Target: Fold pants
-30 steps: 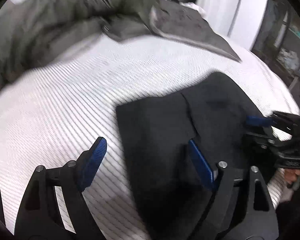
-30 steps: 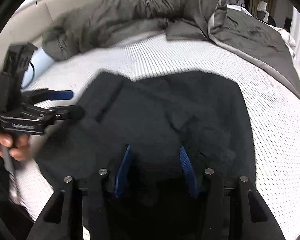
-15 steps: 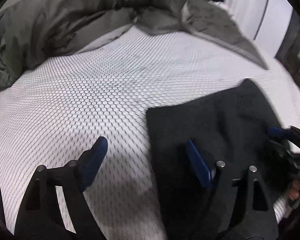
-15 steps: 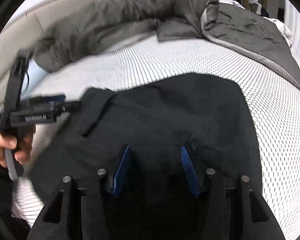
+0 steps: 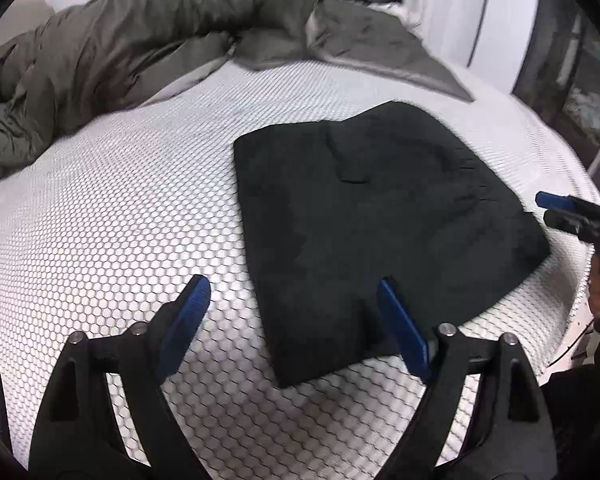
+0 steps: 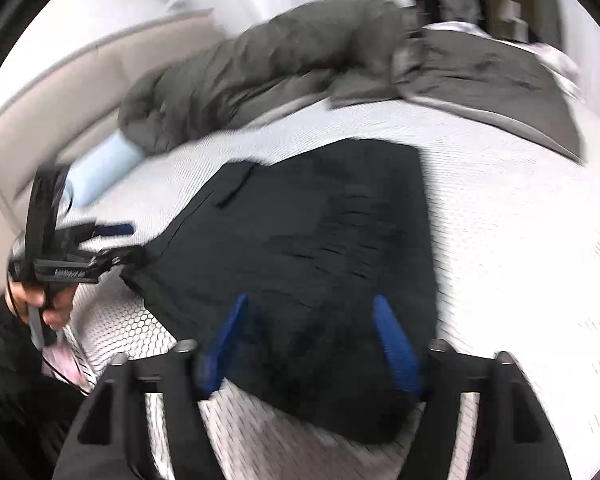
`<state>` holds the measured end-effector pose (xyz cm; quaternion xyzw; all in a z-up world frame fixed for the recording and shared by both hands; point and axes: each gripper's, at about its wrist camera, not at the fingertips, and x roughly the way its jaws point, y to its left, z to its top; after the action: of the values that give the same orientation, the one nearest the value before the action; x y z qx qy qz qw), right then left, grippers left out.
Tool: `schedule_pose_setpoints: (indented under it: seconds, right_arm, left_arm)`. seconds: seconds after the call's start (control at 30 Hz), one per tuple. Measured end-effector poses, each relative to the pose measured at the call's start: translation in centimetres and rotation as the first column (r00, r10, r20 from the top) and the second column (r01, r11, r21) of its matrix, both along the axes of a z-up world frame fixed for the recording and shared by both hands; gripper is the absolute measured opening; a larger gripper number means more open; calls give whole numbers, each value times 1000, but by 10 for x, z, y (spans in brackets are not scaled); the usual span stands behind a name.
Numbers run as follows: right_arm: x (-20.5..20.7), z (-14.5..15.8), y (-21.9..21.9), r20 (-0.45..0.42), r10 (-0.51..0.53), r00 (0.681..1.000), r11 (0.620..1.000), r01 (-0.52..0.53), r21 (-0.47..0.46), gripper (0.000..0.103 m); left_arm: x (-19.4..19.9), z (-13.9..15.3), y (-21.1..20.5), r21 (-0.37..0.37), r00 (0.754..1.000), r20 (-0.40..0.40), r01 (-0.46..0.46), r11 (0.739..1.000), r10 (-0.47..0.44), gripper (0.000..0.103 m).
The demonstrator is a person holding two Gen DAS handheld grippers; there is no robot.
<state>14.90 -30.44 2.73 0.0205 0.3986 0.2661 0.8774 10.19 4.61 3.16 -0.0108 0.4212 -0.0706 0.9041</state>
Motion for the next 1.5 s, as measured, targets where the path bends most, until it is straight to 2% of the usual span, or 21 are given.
schedule_pose_setpoints:
  seconds: [0.1, 0.17, 0.23, 0.27, 0.37, 0.5, 0.6, 0.63, 0.67, 0.7, 0.73, 0.83, 0.97, 1.07, 1.1, 1.13, 1.2, 1.27, 1.4, 1.47, 1.5]
  right_arm:
    - [0, -11, -40, -81, -86, 993, 992, 93, 85, 74]
    - [3, -30, -47, -166, -76, 983, 987, 98, 130, 66]
    - [1, -45, -44, -205, -74, 976, 995, 87, 57, 32]
    - [-2, -50, -44, -213, -70, 975, 997, 77, 24, 30]
    - [-14, -39, -52, -184, -28, 982, 996, 43, 83, 30]
    - [-9, -23, -62, -147, -80, 986, 976, 108, 189, 61]
    - [6, -27, -58, -165, -124, 978, 970, 155, 189, 61]
    - [17, -33, -54, -182, -139, 973, 968, 172, 180, 61]
    - [26, -38, -50, -200, -147, 969, 967, 183, 178, 61]
    - [38, -48, -44, -230, -155, 961, 965, 197, 173, 54]
    - [44, -55, -40, -242, -158, 957, 966, 201, 161, 35]
    - [48, -58, -29, -239, -146, 960, 973, 183, 138, 28]
    - [38, -53, -29, -205, -145, 968, 981, 168, 100, 29]
    - [27, -47, -40, -192, -187, 964, 975, 206, 85, 42]
    - [22, -42, -44, -173, -200, 964, 974, 215, 73, 49]
    - [17, -38, -46, -149, -204, 968, 975, 214, 56, 49]
    - [4, -30, -46, -114, -192, 975, 979, 198, 47, 51]
    - [-4, -29, -41, -102, -171, 980, 984, 174, 28, 55]
    - [-7, -43, -28, -111, -152, 982, 984, 140, -107, 55]
    - [-13, -37, -28, -84, -153, 985, 983, 143, -117, 63]
    - [-16, -33, -28, -69, -155, 985, 982, 146, -117, 72]
  left_arm:
    - [3, -20, -7, 23, 998, -55, 7, 1000, -6, 84]
    - [12, -32, -12, 45, 997, -70, 34, 998, -31, 84]
    - [17, -34, -12, 32, 996, -82, 32, 999, -29, 86]
    - [22, -35, -11, 19, 996, -89, 24, 1000, -23, 86]
    - [34, -36, -11, -22, 997, -77, 14, 1000, -15, 85]
    - [40, -33, 8, -103, 997, -57, -49, 993, 43, 85]
    - [47, -45, 28, -216, 991, -105, -108, 970, 86, 76]
    - [51, -49, 33, -267, 990, -114, -106, 958, 78, 65]
    - [52, -51, 34, -307, 991, -119, -98, 947, 63, 59]
    - [53, -52, 34, -319, 991, -122, -90, 943, 53, 54]
    - [60, -52, 34, -309, 992, -117, -87, 947, 53, 52]
    - [62, -49, 29, -264, 994, -100, -75, 962, 50, 51]
    - [63, -48, 29, -249, 994, -93, -84, 965, 62, 54]
    - [47, -35, 24, -154, 993, -42, -119, 981, 113, 56]
    - [40, -29, 22, -114, 992, -13, -125, 986, 124, 62]
    - [35, -25, 21, -95, 991, 11, -129, 987, 130, 72]
    - [21, -16, 21, -91, 989, 56, -133, 987, 138, 80]
    - [18, -13, 19, -81, 988, 74, -128, 988, 134, 80]
    - [8, -11, 14, -31, 987, 79, -141, 990, 143, 80]
    - [3, -8, 13, -20, 986, 89, -143, 990, 144, 80]
    - [0, -5, 11, -17, 984, 102, -143, 990, 144, 80]
